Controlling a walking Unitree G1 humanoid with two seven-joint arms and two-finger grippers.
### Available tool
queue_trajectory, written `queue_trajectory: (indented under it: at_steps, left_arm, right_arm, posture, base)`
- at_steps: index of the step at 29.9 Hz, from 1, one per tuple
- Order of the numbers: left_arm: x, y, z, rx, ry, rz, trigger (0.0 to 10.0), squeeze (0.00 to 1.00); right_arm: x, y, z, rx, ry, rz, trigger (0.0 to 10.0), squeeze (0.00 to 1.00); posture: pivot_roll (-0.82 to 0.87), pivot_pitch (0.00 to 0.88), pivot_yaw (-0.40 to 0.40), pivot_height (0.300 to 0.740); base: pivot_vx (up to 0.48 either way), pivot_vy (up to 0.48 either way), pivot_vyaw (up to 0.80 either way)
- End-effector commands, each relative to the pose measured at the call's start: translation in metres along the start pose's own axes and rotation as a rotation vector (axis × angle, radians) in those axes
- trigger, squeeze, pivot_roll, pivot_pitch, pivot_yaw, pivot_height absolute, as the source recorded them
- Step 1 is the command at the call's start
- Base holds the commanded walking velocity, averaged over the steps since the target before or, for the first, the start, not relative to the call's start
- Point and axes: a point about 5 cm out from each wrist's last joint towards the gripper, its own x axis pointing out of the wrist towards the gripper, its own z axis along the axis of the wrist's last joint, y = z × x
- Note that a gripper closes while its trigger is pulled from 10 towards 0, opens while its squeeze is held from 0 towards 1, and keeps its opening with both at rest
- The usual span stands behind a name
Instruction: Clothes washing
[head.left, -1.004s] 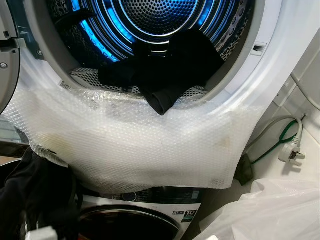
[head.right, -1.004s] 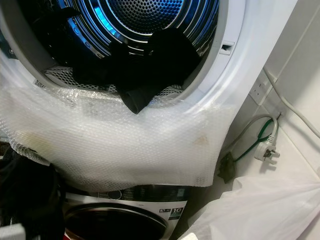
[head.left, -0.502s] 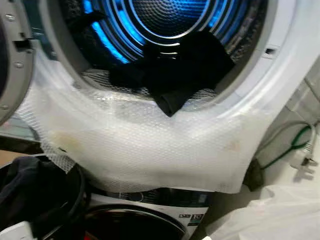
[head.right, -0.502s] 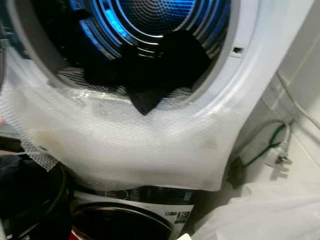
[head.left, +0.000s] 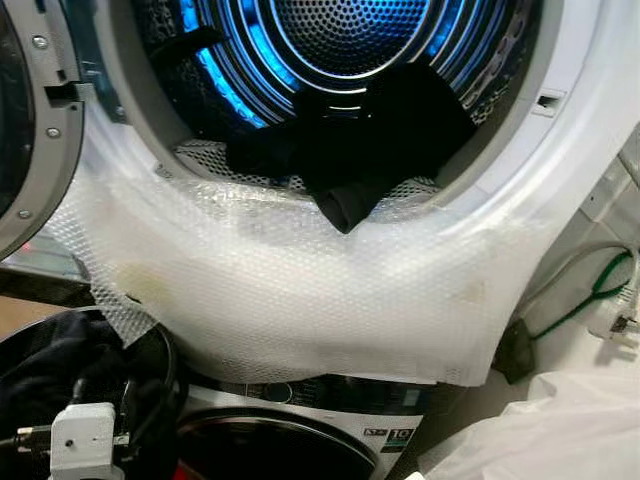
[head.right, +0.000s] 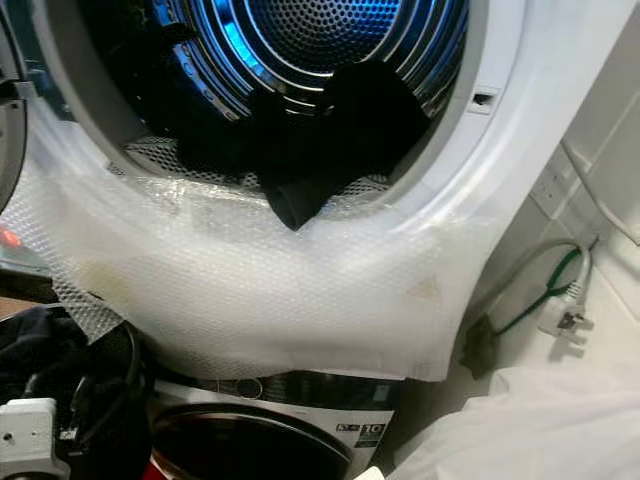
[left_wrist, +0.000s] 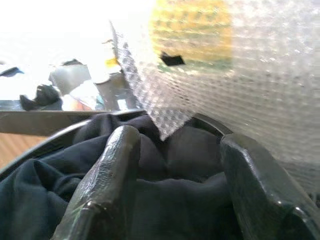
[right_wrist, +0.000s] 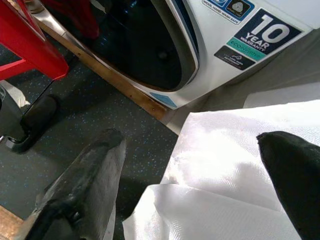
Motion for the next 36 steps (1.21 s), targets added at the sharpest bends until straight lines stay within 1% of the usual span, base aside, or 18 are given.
queue_trajectory:
  at_steps: [1,2,5,7,8,10,12,13,14,16,19,20,22,25,32,34,35,36]
  left_arm:
    - [0.008,0.001,0.02,-0.052,-0.07,-0.044,10.0,1.0]
    - [0.013,0.013,0.025,-0.073,-0.084,0.047,10.0,1.0]
    - [0.015,0.041,0.018,-0.136,-0.004,0.258,10.0,1.0]
    - [0.016,0.049,0.016,-0.134,0.019,0.28,10.0,1.0]
    - [0.018,0.06,0.013,-0.122,0.051,0.282,10.0,1.0]
    - [0.021,0.069,0.009,-0.095,0.09,0.27,10.0,1.0]
    - [0.022,0.072,0.004,-0.09,0.129,0.253,10.0,1.0]
    - [0.023,0.074,-0.001,-0.127,0.167,0.238,10.0,1.0]
    - [0.028,0.076,-0.008,-0.152,0.237,0.166,10.0,1.0]
    - [0.034,0.077,-0.008,-0.165,0.267,0.076,10.0,1.0]
    - [0.04,0.086,-0.002,-0.157,0.268,0.071,10.0,1.0]
    - [0.042,0.095,-0.001,-0.162,0.302,0.063,10.0,1.0]
    - [0.042,0.096,-0.001,-0.166,0.315,0.056,10.0,1.0]
    - [0.043,0.118,0.003,-0.24,0.323,0.109,10.0,1.0]
    - [0.037,0.129,0.008,-0.244,0.403,0.091,10.0,1.0]
    - [0.036,0.129,0.011,-0.225,0.428,0.045,10.0,1.0]
    - [0.035,0.123,0.017,-0.222,0.428,-0.044,10.0,1.0]
    - [0.035,0.121,0.021,-0.21,0.416,-0.071,10.0,1.0]
  right_arm:
    - [0.001,-0.004,0.003,-0.002,0.004,-0.008,10.0,0.0]
    - [0.001,-0.004,0.003,-0.005,0.003,-0.008,10.0,0.0]
    - [0.001,-0.005,0.005,-0.008,0.001,-0.009,10.0,0.0]
    - [0.001,-0.006,0.005,-0.007,0.001,-0.011,10.0,0.0]
    - [0.001,-0.007,0.005,-0.011,0.001,-0.01,10.0,0.0]
    - [0.001,-0.007,0.005,-0.018,0.003,-0.007,10.0,0.0]
    - [0.001,-0.006,0.005,-0.026,0.005,-0.004,10.0,0.0]
    - [0.001,-0.006,0.005,-0.027,0.006,-0.003,10.0,0.0]
    - [0.001,-0.006,0.004,-0.028,0.007,-0.001,10.0,0.0]
    - [0.001,-0.006,0.004,-0.036,0.007,0.002,10.0,0.0]
    - [0.001,-0.006,0.005,-0.038,0.006,0.001,10.0,0.0]
    - [0.001,-0.007,0.005,-0.038,0.004,-0.002,10.0,0.0]
    - [0.001,-0.008,0.005,-0.038,0.004,-0.003,10.0,0.0]
    - [0.0,-0.011,0.005,-0.028,0.0,-0.014,10.0,0.0]
    - [0.0,-0.011,0.006,-0.03,-0.002,-0.01,10.0,0.0]
    - [0.001,-0.01,0.006,-0.033,-0.003,-0.008,10.0,0.0]
    - [0.001,-0.01,0.007,-0.034,-0.004,-0.007,10.0,0.0]
    - [0.001,-0.01,0.007,-0.035,-0.006,-0.007,10.0,0.0]
  posture:
    - [0.25,0.0,-0.1,0.74]
    - [0.25,0.0,-0.1,0.74]
    - [0.25,0.0,-0.1,0.74]
    - [0.25,0.0,-0.103,0.74]
    - [0.26,0.0,-0.106,0.74]
    - [0.26,0.0,-0.106,0.74]
    - [0.26,0.0,-0.109,0.74]
    - [0.26,0.0,-0.111,0.74]
    - [0.26,0.0,-0.112,0.74]
    - [0.25,0.0,-0.113,0.74]
    - [0.25,0.0,-0.113,0.74]
    - [0.24,0.0,-0.112,0.74]
    - [0.24,0.0,-0.109,0.74]
    - [0.23,0.0,-0.109,0.74]
    - [0.24,0.0,-0.115,0.74]
    - [0.24,0.0,-0.116,0.74]
    - [0.24,0.0,-0.116,0.74]
    - [0.24,0.0,-0.116,0.74]
  base:
    - [0.0,0.0,0.0]
    - [0.0,0.0,0.0]
    - [0.0,0.0,0.0]
    - [0.0,0.0,0.0]
    - [0.0,0.0,0.0]
    - [0.0,0.0,0.0]
    - [0.0,0.0,0.0]
    - [0.0,0.0,0.0]
    - [0.0,0.0,0.0]
    - [0.0,0.0,0.0]
    - [0.0,0.0,0.0]
    - [0.0,0.0,0.0]
    - [0.0,0.0,0.0]
    - [0.0,0.0,0.0]
    - [0.0,0.0,0.0]
    - [0.0,0.0,0.0]
    - [0.0,0.0,0.0]
    - [0.0,0.0,0.0]
